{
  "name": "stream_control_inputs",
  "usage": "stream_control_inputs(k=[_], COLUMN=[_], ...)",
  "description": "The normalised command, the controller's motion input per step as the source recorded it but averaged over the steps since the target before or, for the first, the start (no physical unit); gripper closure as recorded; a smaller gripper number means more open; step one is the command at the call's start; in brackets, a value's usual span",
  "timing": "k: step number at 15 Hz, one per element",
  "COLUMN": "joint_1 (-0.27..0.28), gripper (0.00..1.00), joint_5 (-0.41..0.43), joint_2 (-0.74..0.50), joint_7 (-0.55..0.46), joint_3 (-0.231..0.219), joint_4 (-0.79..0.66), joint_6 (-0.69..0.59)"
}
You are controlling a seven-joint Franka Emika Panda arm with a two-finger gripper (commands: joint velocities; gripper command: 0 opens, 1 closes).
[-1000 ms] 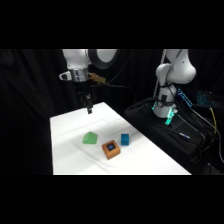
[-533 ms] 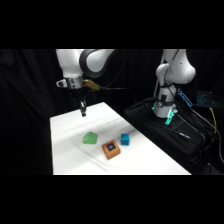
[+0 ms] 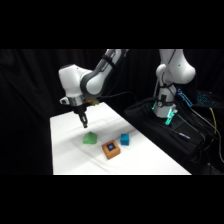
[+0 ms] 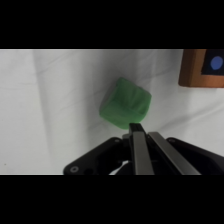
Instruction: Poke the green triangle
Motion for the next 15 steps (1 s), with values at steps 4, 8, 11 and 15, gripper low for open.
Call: stream_control_inputs(k=[4,8,11,15], joint_1=[-0.106,-0.118,-0.086,-0.05], gripper=[0.96,0.96,0.97,0.97], joint_5=[0.168,0.15,0.124,0.103], joint_2=[0.37,0.37,0.26,-0.08], joint_7=[-0.09,-0.09,-0.08,-0.04], joint_3=[0.118,0.099,0.075,0.046], joint_4=[0.3,0.32,0.23,-0.09], joint_6=[0.04,0.0,-0.01,-0.02])
